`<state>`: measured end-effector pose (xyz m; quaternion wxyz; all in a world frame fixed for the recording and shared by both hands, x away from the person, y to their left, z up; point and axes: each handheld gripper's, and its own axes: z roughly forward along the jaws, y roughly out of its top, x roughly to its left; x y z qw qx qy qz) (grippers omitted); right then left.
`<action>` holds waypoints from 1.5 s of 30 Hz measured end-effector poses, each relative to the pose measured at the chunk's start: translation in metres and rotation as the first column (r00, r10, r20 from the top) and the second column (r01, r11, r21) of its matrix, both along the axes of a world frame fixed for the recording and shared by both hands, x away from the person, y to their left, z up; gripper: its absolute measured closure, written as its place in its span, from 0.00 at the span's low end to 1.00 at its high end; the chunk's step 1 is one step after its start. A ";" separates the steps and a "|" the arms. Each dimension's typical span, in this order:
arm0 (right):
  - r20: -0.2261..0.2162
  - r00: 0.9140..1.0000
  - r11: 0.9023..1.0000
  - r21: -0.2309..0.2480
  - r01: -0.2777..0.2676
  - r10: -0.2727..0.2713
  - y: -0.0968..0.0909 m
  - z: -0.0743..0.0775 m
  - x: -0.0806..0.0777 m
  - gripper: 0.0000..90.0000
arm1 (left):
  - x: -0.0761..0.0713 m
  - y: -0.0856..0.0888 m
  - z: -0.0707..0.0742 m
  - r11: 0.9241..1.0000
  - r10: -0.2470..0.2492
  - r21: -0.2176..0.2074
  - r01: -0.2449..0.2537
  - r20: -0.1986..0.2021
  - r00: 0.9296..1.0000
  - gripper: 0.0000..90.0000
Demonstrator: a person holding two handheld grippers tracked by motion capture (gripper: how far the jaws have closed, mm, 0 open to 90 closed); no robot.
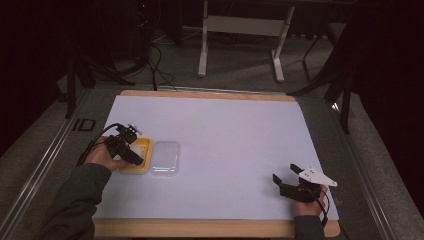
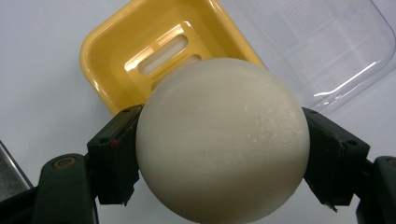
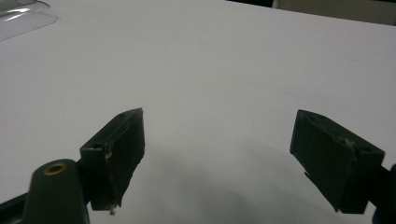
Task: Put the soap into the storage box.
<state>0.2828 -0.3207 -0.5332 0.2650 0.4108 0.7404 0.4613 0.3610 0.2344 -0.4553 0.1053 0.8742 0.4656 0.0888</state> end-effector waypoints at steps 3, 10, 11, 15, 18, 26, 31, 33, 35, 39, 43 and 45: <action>0.000 1.000 1.000 0.001 0.000 0.000 0.000 0.000 0.000 0.19 | 0.002 0.000 0.000 1.000 0.004 0.002 -0.004 -0.004 1.000 0.26; 0.000 1.000 1.000 0.002 0.000 0.000 0.000 0.000 0.000 0.19 | 0.005 -0.002 -0.002 1.000 0.009 0.005 -0.009 -0.008 1.000 0.26; 0.001 1.000 1.000 0.002 0.000 0.000 0.000 0.000 0.000 0.19 | 0.006 -0.003 -0.002 1.000 0.009 0.006 -0.009 -0.011 1.000 0.26; 0.001 1.000 1.000 0.002 0.000 0.000 0.000 0.000 0.000 0.19 | 0.009 -0.004 -0.005 1.000 0.018 0.007 -0.018 -0.014 1.000 0.26; 0.003 1.000 1.000 0.002 0.002 -0.002 0.000 0.000 -0.001 0.19 | 0.010 -0.004 -0.007 1.000 0.019 0.013 -0.018 -0.018 1.000 0.26; 0.005 1.000 1.000 0.002 0.002 -0.002 0.000 0.000 -0.001 0.19 | 0.014 -0.005 -0.009 0.999 0.037 0.012 -0.037 -0.025 0.999 0.26; 0.005 1.000 1.000 0.002 0.002 -0.002 0.000 0.000 -0.001 0.19 | 0.018 -0.004 -0.011 0.999 0.045 0.025 -0.045 -0.030 0.999 0.26; 0.005 1.000 1.000 0.002 0.002 -0.002 0.000 0.000 -0.001 0.19 | 0.019 -0.004 -0.012 0.998 0.052 0.027 -0.051 -0.028 0.998 0.26; 0.005 1.000 1.000 0.002 0.002 -0.002 0.000 0.000 -0.001 0.19 | 0.020 -0.004 -0.013 0.998 0.058 0.040 -0.057 -0.028 0.998 0.26; 0.005 1.000 1.000 0.002 0.001 -0.001 0.000 0.000 -0.001 0.19 | 0.021 -0.003 -0.016 0.998 0.054 0.043 -0.053 -0.033 0.998 0.26; 0.005 1.000 1.000 0.002 0.001 -0.001 0.000 0.000 -0.001 0.19 | 0.022 -0.003 -0.020 0.998 0.055 0.042 -0.053 -0.036 0.998 0.26; 0.007 1.000 1.000 0.001 0.001 -0.001 0.000 0.000 -0.001 0.19 | 0.022 -0.002 -0.021 0.998 0.055 0.042 -0.054 -0.035 0.998 0.26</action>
